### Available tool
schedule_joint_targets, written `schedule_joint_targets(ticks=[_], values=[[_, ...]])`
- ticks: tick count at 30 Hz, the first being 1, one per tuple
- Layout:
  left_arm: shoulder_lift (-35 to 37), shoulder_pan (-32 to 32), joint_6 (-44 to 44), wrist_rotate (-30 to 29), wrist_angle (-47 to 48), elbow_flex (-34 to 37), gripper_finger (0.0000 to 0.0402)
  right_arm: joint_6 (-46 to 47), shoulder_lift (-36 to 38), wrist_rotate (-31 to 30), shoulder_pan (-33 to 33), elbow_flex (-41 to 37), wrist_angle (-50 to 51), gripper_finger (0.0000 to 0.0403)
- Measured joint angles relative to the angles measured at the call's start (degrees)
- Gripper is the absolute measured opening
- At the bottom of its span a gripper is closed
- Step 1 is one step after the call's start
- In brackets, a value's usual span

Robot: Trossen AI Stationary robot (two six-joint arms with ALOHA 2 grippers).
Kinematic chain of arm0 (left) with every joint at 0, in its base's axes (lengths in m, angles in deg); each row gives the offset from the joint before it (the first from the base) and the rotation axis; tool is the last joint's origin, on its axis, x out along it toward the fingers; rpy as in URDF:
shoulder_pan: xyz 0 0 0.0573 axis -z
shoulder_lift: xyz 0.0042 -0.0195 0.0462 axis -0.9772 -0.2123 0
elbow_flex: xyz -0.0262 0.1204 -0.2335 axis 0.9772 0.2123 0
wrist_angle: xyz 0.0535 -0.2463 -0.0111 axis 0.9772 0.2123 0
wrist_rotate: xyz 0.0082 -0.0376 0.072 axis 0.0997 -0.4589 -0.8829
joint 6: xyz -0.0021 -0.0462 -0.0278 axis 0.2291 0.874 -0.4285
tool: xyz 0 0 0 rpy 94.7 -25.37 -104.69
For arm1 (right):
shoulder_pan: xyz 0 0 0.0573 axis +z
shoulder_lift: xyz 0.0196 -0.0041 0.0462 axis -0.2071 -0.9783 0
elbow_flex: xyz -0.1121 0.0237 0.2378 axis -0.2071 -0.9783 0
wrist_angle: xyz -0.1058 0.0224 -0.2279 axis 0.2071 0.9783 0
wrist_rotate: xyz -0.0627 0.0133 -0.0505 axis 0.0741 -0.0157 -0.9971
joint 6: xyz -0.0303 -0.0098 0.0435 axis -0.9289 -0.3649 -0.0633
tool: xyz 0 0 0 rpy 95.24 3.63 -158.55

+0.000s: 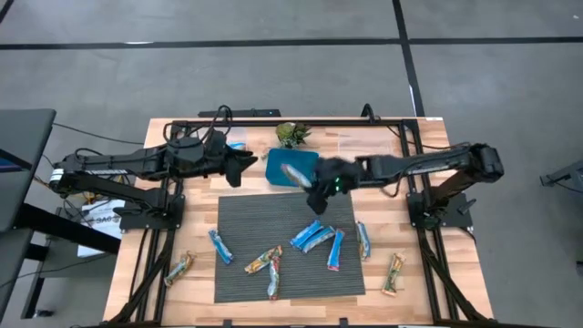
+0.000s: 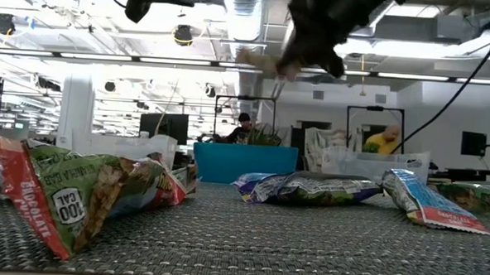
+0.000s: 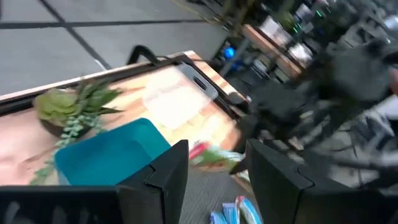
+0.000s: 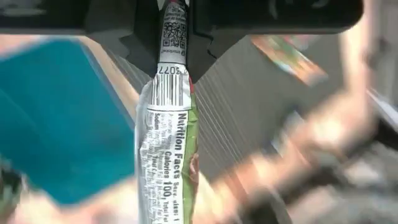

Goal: Pick and place Granola Bars by type
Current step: Put the red granola bar into the left transparent bin

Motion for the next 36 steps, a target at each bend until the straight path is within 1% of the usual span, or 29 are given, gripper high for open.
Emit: schedule_joint_targets(ticks=[2,4,5,8,11,12,16,19,21,24,29,32,36], values=[[-0.77,0.0,3.48,-2.56,-1.28,0.0,0.0152,1.33,1.46,2.16,-1.46,0.0,-4.2,0.0029],[-1.48,-0.03,6.5,-2.88,-1.69,0.08,0.0152,1.87,2.31,4.38,-2.83,0.0,-8.21,0.0026],[-2.43,-0.06,7.33,-2.81,-3.35,0.05,0.0152,2.45,2.57,5.71,-3.47,0.0,-10.36,0.0025],[-6.17,-0.11,7.81,-2.12,-7.77,-0.02,0.0152,4.19,2.47,10.85,-5.3,-0.02,-15.12,0.0032],[-9.92,-0.19,5.13,-1.17,-14.57,0.04,0.0152,5.68,2.47,14.53,-6.51,-0.02,-17.95,0.0041],[-10.62,-0.34,4.46,-0.72,-16.87,0.0,0.0152,5.7,2.47,14.61,-6.73,-0.02,-18.59,0.0042],[-12.86,-0.88,3.57,-0.5,-20.24,0.06,0.0152,5.82,2.49,14.72,-7.09,-0.03,-20.16,0.0036],[-14.11,-1.27,1.54,0.06,-24.96,0.04,0.0152,5.95,2.51,16.95,-7.53,-0.04,-22.05,0.0028],[-14.99,-1.51,-0.07,0.98,-29.25,0.02,0.0152,6.56,2.49,17.3,-7.54,-0.04,-22.94,0.0025],[-15.92,-1.66,-0.99,1.1,-32.19,0.02,0.0152,6.72,2.49,17.26,-7.54,-0.04,-23.33,0.0028],[-15.85,-1.64,-1.69,1.26,-33.64,0.02,0.0151,6.72,2.49,17.37,-7.54,-0.04,-23.49,0.0037],[-15.85,-1.66,-1.69,2.25,-34.09,0.02,0.0139,6.7,2.49,17.43,-7.52,-0.04,-23.83,0.0031],[-15.85,-1.66,-1.81,2.55,-34.27,0.02,0.0098,6.7,2.47,17.61,-7.5,-0.08,-25.27,0.0024]])
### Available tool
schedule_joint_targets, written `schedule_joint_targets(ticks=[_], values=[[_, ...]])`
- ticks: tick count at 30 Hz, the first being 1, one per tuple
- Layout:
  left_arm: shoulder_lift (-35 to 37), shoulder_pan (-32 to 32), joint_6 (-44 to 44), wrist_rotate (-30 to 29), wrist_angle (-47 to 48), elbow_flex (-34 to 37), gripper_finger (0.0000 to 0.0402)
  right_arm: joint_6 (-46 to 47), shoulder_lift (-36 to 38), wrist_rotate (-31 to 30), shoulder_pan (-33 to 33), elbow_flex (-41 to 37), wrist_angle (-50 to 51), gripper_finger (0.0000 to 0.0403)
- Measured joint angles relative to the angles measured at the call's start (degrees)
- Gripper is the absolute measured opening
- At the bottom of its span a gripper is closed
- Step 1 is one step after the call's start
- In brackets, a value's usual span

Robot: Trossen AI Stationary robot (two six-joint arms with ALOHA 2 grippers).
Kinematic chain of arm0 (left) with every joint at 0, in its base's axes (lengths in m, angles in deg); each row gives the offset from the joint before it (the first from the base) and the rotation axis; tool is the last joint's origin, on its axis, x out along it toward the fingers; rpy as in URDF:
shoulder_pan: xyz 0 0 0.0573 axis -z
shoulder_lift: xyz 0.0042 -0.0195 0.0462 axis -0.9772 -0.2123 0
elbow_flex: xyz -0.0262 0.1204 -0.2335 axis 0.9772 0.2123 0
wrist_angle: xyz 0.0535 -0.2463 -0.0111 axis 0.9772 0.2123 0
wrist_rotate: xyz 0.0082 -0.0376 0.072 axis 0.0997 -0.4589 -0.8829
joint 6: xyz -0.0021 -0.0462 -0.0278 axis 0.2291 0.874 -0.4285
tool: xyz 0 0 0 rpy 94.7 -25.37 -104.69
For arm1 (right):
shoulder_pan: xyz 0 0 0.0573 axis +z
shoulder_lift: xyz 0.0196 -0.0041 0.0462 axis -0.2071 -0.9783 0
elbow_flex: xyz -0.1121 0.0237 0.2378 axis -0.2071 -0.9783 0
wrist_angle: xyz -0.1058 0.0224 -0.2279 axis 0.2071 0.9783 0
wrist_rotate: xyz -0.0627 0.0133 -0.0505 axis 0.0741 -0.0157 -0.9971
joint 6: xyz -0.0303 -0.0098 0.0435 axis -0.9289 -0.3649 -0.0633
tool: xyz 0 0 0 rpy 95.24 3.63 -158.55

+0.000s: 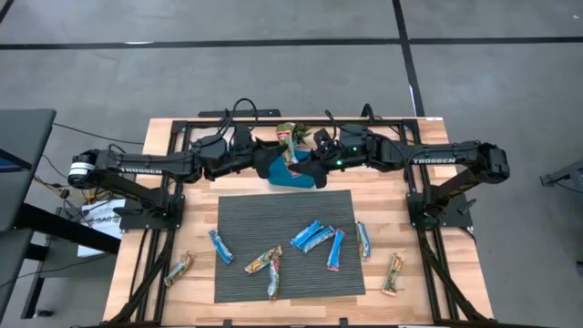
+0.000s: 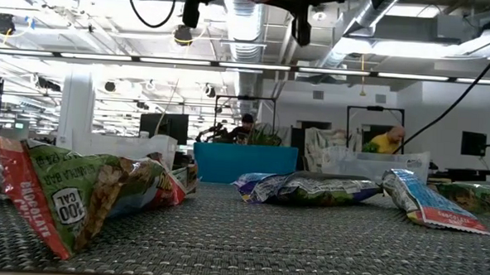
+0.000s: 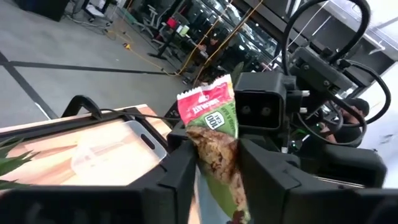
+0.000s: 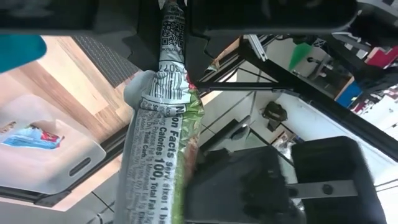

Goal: Pick and place Granola Bars by type
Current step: Put the red granola bar into the left transparent bin

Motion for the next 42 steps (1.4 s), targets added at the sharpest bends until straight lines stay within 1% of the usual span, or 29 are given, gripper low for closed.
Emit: schedule_joint_targets(ticks=[5,7,10,14,21,25,28,31,33,37,39,42], values=[[0.02,-0.02,-1.48,0.14,-0.02,0.0,0.0035,-0.02,0.0,-0.01,-0.01,-0.01,-0.22,0.0041],[0.02,-0.02,-2.06,0.15,-0.02,0.0,0.0017,-0.12,0.0,-0.02,-0.01,-0.01,-0.32,0.005],[0.02,0.0,-3.08,0.07,0.09,0.0,0.0008,-1.4,0.0,-0.44,0.01,-0.01,-0.09,0.0058],[0.02,-0.1,-4.51,-2.86,1.98,0.0,0.0014,-5.98,-0.02,-1.34,-0.37,-0.01,2.02,0.0072],[0.28,-2.82,-3.39,-10.14,16.16,0.0,0.0005,-13.39,1.13,-2.53,-2.41,-0.01,14.54,0.011],[0.28,-5.02,-1.19,-12.52,23.57,-0.02,0.0006,-16.44,2.74,-6.45,-3.31,-0.01,22.51,0.0121],[0.28,-7.22,1.3,-14.85,31.31,-0.04,0.0007,-19.28,4.25,-10.16,-3.27,-0.01,28.69,0.0123],[0.28,-9.73,3.01,-15.62,40.15,-0.04,0.0004,-21.35,5.23,-12.41,-3.25,-0.01,33.95,0.0121],[0.28,-11.48,4.51,-15.96,46.33,-0.04,0.0004,-22.11,5.75,-12.87,-3.25,-0.01,35.95,0.0119],[0.28,-14.48,6.09,-19.75,56.95,-0.04,0.0007,-22.31,6.16,-13.97,-2.99,-0.01,37.32,0.0119],[0.28,-15.81,5.14,-21.31,59.95,-0.04,0.0007,-22.52,6.16,-14.14,-2.89,-0.01,36.97,0.0119],[0.28,-17.57,2.16,-23.25,61.33,-0.04,0.0008,-22.53,6.14,-14.14,-2.88,-0.01,36.97,0.0119]])
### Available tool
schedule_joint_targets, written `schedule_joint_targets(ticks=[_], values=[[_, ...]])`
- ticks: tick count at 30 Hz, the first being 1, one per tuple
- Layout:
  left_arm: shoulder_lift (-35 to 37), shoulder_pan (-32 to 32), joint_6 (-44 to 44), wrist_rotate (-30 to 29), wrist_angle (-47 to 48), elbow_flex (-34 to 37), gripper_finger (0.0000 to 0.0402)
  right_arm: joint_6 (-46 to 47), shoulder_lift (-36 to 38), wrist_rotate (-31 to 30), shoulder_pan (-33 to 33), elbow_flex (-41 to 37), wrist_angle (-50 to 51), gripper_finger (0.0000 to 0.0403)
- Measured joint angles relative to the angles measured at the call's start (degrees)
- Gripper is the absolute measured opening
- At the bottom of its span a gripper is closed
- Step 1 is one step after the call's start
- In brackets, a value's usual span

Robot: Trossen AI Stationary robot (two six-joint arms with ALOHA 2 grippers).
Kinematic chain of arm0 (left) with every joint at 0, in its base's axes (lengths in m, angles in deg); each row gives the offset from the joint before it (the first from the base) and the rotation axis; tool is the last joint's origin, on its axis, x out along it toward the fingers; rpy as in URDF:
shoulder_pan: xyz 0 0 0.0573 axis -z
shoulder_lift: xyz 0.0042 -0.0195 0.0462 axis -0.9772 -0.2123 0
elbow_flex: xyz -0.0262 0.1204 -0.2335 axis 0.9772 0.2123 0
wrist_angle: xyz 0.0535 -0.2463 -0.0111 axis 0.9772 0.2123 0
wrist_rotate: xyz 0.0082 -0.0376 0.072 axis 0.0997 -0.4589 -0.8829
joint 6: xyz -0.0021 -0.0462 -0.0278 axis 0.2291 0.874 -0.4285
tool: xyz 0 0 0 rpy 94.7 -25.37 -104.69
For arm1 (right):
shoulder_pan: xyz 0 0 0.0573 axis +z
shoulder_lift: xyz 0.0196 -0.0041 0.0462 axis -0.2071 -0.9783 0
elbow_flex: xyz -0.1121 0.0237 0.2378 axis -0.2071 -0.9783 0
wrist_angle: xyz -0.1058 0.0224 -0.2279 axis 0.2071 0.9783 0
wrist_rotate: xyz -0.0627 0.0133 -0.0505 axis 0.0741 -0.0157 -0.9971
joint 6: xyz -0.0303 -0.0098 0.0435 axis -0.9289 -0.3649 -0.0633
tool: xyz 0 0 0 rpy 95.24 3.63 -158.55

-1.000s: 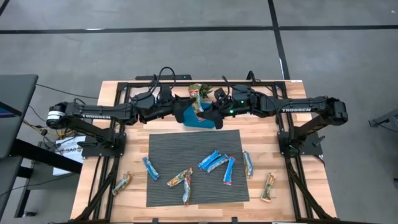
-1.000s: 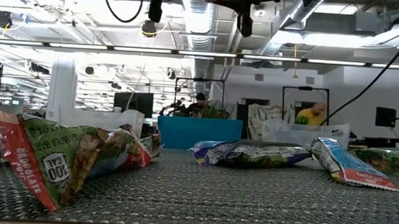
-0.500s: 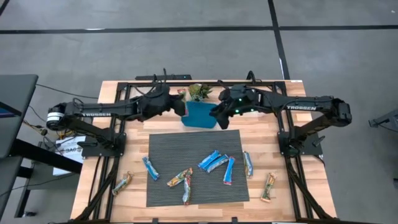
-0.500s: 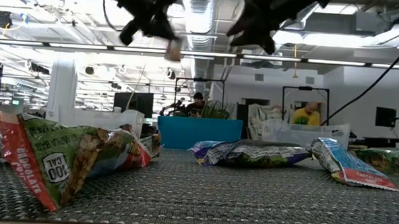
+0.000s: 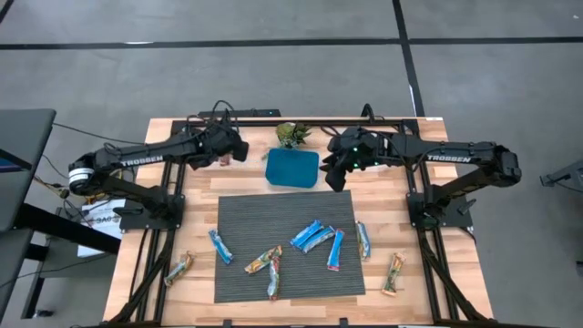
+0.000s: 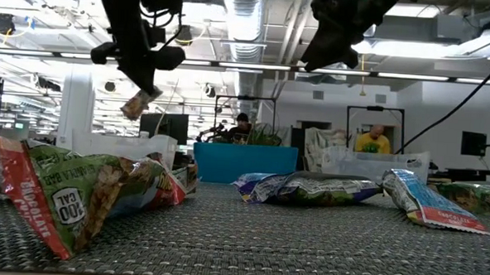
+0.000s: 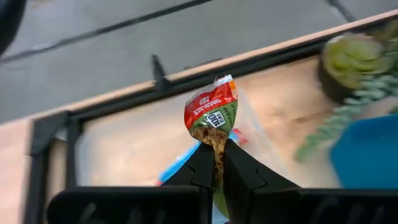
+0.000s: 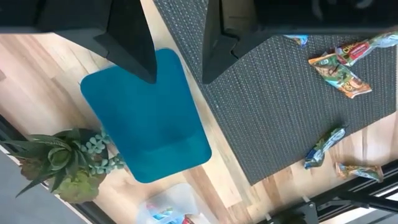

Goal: Pick and place Granola Bars by type
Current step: Put the red granola bar into the left transparent bin

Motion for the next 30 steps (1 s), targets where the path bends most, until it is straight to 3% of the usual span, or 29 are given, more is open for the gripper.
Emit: schedule_joint_targets(ticks=[9,18,24,30], values=[[0.0,-5.25,-4.56,2.63,-0.09,0.0,0.0018,0.02,-0.02,0.0,0.0,0.0,0.0,0.0119],[0.0,-7.33,-5.42,6.61,-0.09,0.0,0.0117,0.12,-0.06,0.39,0.07,0.0,0.01,0.0119],[0.38,-4.43,-7.71,16.53,-3.38,0.0,0.0138,8.14,-0.06,0.42,2.8,0.0,3.24,0.0118],[5.23,3.83,-15.84,26.89,-13.59,0.0,0.0139,18.98,-0.08,-1.68,10.16,0.0,10.18,0.0118]])
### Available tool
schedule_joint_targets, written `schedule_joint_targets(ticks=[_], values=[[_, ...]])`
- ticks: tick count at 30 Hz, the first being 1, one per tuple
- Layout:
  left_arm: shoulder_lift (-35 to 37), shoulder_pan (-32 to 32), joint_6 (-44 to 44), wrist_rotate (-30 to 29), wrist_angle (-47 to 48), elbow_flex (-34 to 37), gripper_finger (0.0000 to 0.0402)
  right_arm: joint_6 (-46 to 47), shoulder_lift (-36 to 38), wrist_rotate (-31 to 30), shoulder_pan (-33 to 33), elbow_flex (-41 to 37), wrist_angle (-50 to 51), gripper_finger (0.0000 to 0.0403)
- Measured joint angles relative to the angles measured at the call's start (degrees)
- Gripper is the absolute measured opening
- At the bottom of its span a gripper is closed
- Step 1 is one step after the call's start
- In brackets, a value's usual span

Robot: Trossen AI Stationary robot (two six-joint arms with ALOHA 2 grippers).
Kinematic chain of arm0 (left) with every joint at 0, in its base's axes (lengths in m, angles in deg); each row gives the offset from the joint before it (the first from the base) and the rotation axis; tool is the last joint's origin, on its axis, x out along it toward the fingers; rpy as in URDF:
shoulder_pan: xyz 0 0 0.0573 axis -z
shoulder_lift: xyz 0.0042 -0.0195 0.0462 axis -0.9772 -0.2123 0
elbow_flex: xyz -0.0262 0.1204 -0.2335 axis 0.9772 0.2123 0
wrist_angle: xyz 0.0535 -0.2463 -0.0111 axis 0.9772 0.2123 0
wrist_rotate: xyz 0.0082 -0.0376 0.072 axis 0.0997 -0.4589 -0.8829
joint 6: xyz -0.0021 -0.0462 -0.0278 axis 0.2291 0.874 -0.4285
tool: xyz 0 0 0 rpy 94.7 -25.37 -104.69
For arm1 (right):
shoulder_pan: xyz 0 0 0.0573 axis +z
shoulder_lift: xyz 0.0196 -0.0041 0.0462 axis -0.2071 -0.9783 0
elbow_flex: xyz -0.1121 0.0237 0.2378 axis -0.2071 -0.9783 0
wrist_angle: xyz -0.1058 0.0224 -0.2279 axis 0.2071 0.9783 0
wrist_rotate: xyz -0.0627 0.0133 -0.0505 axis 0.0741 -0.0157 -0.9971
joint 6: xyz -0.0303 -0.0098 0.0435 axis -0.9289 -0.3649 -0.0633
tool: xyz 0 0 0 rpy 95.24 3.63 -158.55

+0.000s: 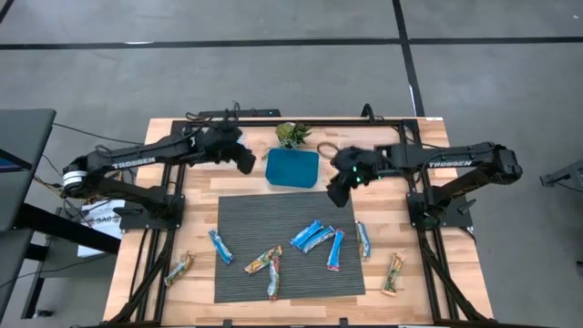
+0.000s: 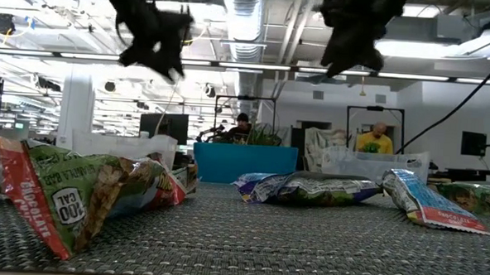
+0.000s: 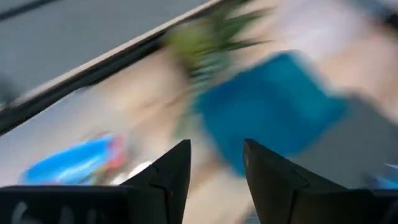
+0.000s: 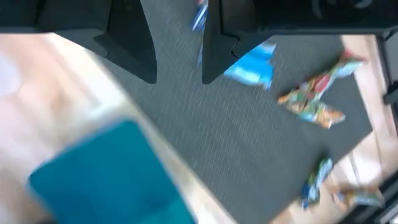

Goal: Pick and place Granola Bars by type
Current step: Put the red granola bar into the left transparent bin

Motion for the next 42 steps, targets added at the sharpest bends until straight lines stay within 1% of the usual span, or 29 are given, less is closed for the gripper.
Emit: schedule_joint_targets(ticks=[3,6,8,11,14,17,20,23,26,31,33,38,42], values=[[4.22,4.85,-3.42,2.16,-2.64,0.0,0.0139,6.82,0.0,-2.67,5.22,0.0,2.49,0.0118],[8.38,9.3,-3.21,3.08,-3.74,0.01,0.0139,15.49,0.0,-6.13,10.64,0.0,4.46,0.0118],[10.67,12.21,-3.09,5.38,-4.55,0.02,0.0139,22.03,-0.81,-8.89,14.21,0.03,5.2,0.0118],[12.21,16.46,-2.96,8.8,-4.59,0.02,0.0139,32.57,-2.82,-10.37,18.88,0.01,6.88,0.0118],[12.5,20.06,-2.81,10.72,-3.51,0.13,0.0139,41.8,-6.71,-9.75,22.39,-0.05,6.46,0.0118],[12.17,22.83,-2.85,12.28,-3.67,0.07,0.0139,49.35,-11.1,-7.16,24.87,0.0,4.72,0.0118],[12.22,25.12,-4.08,12.59,-3.7,0.53,0.0139,56.3,-15.93,-3.76,26.66,0.0,3.22,0.0118],[13.09,26.54,-4.87,12.6,-4.37,2.91,0.0139,61.4,-20.03,-2.31,27.81,0.0,1.05,0.0118],[14.94,27.18,-3.98,12.79,-5.6,6.12,0.0139,64.12,-23.42,-0.48,27.68,0.0,-1.01,0.0118],[18.54,27.46,-1.8,13.7,-6.51,9.82,0.0139,65.49,-26.16,1.45,26.02,-0.04,-2.51,0.0118],[19.77,27.49,-1.74,13.85,-6.76,10.42,0.0139,65.23,-26.66,1.57,25.09,0.04,-3.98,0.0118],[21.89,27.4,-1.7,13.61,-5.36,10.71,0.0139,63.51,-26.8,1.79,22.67,0.02,-3.3,0.0118],[22.07,27.42,-1.59,13.61,-5.42,10.72,0.0139,62.04,-26.8,1.94,21.27,0.01,-2.19,0.0118]])
